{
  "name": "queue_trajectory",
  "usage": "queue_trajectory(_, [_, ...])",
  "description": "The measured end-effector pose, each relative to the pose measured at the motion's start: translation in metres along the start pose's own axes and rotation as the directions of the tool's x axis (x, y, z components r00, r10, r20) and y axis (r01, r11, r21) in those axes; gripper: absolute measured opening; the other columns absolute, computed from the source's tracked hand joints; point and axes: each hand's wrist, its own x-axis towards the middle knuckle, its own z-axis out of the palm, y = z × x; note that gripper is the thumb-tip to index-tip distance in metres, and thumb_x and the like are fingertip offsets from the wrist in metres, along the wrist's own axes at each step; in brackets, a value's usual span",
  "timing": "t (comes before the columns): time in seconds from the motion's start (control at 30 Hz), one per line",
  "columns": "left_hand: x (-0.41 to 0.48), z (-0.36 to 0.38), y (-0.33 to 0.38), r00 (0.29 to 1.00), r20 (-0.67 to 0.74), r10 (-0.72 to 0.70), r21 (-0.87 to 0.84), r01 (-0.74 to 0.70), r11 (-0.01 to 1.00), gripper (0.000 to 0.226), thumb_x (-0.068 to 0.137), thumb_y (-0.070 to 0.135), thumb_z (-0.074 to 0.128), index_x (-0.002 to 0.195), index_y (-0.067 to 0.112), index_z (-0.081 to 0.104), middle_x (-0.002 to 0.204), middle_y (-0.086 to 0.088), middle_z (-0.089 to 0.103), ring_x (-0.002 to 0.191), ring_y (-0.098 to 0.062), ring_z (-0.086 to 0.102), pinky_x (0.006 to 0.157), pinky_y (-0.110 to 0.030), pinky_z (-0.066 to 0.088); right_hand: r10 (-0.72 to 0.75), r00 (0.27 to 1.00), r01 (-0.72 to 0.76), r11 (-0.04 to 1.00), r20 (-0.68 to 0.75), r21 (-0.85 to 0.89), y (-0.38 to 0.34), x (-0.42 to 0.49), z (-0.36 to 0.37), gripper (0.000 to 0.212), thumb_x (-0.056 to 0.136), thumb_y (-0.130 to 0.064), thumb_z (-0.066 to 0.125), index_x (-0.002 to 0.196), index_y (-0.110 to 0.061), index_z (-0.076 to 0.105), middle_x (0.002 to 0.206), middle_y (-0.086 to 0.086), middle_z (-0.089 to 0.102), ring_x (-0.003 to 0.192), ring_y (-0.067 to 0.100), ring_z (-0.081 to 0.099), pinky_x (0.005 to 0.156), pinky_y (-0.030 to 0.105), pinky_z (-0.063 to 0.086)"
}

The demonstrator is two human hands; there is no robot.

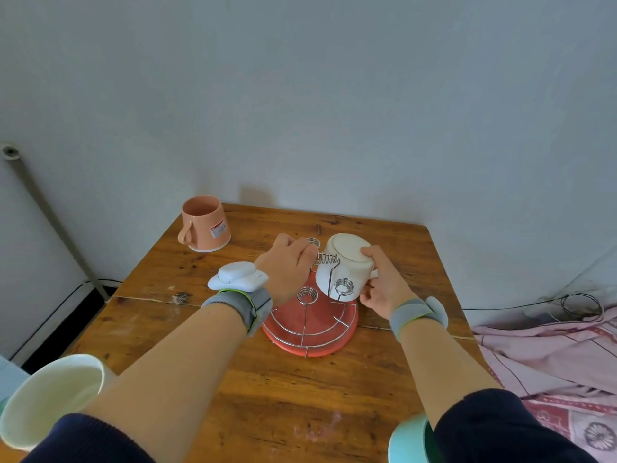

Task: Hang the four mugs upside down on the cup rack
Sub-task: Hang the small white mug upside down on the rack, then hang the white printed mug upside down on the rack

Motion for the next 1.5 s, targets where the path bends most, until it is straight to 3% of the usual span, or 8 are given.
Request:
queue_trajectory(0.23, [0.002,0.001,0.0,1.0,-0.018,-0.003,-0.046,0.002,0.999,0.04,0.099,0.047,0.024,0.115,0.024,0.053,0.121,-0.003,0.046,0.099,-0.03,0.059,0.088,-0.037,0.049,-0.007,0.999,0.002,0.993,-0.046,-0.117,0.0,-0.003,-0.007,0.032,0.075,-0.046,0.067,0.094,-0.021,0.059,0.084,0.007,0.06,0.071,0.019,0.054,0.075,0.033,0.043])
queue_trajectory(0.4, [-0.001,0.001,0.001,0.997,-0.068,-0.038,-0.18,0.026,0.983,0.037,0.098,0.045,0.032,0.119,0.021,0.05,0.119,0.0,0.049,0.096,-0.024,0.06,0.087,-0.037,0.048,-0.141,0.981,0.09,0.941,-0.136,-0.325,-0.007,-0.009,-0.008,0.079,0.073,-0.05,0.069,0.139,-0.016,0.041,0.133,0.01,0.055,0.114,0.027,0.056,0.09,0.041,0.046])
queue_trajectory(0.57, [-0.007,0.008,0.003,0.982,-0.161,-0.102,-0.359,0.038,0.933,0.031,0.1,0.033,0.033,0.112,0.013,0.053,0.107,-0.002,0.052,0.088,-0.024,0.056,0.078,-0.034,0.045,-0.631,0.775,0.425,0.557,-0.031,-0.714,-0.023,-0.044,0.008,0.055,0.085,-0.029,0.062,0.136,-0.014,0.047,0.141,0.007,0.049,0.129,0.025,0.045,0.103,0.036,0.037])
queue_trajectory(0.7, [-0.016,0.01,-0.005,0.948,-0.231,-0.218,-0.521,0.069,0.851,0.03,0.1,0.023,0.034,0.118,0.014,0.057,0.069,0.003,0.052,0.07,-0.019,0.05,0.056,-0.027,0.035,-0.707,0.65,0.604,0.26,0.278,-0.753,-0.017,-0.078,0.041,0.032,0.093,-0.019,0.05,0.123,-0.013,0.06,0.128,0.003,0.061,0.12,0.019,0.053,0.094,0.025,0.035])
queue_trajectory(1.0, [-0.077,0.0,-0.042,0.982,-0.148,-0.12,-0.137,0.099,0.986,0.044,0.097,0.022,0.037,0.141,0.017,0.041,0.146,-0.005,0.046,0.128,-0.026,0.048,0.1,-0.033,0.04,-0.531,0.613,0.4,-0.431,0.585,-0.809,0.033,-0.094,0.076,0.087,0.086,-0.046,0.055,0.15,-0.004,0.014,0.157,0.013,0.022,0.148,0.03,0.01,0.12,0.044,0.006])
queue_trajectory(1.13, [-0.123,-0.008,-0.073,0.997,0.074,-0.031,0.265,0.011,0.964,0.048,0.092,0.021,0.044,0.139,0.013,0.04,0.152,-0.006,0.032,0.14,-0.026,0.032,0.111,-0.037,0.034,-0.516,0.646,0.302,-0.505,0.563,-0.809,0.04,-0.097,0.079,0.102,0.08,-0.046,0.063,0.151,-0.003,0.003,0.159,0.015,0.015,0.148,0.032,0.004,0.12,0.044,0.005])
queue_trajectory(1.3, [-0.164,-0.019,-0.103,0.923,0.318,-0.219,0.7,-0.072,0.711,0.056,0.092,0.039,0.047,0.141,0.014,0.038,0.16,-0.011,0.016,0.15,-0.029,-0.003,0.12,-0.053,0.005,-0.522,0.688,0.212,-0.52,0.504,-0.827,0.041,-0.102,0.088,0.105,0.076,-0.042,0.071,0.149,-0.002,0.006,0.155,0.017,0.021,0.147,0.034,0.009,0.119,0.044,0.01])
queue_trajectory(1.5, [-0.2,-0.032,-0.135,0.87,0.396,-0.295,0.841,-0.214,0.497,0.06,0.092,0.04,0.051,0.143,0.013,0.036,0.158,-0.013,0.02,0.149,-0.035,-0.005,0.118,-0.057,0.003,-0.481,0.742,0.173,-0.536,0.468,-0.826,0.038,-0.107,0.093,0.116,0.071,-0.048,0.072,0.149,-0.003,0.0,0.155,0.016,0.018,0.147,0.034,0.007,0.12,0.044,0.011])
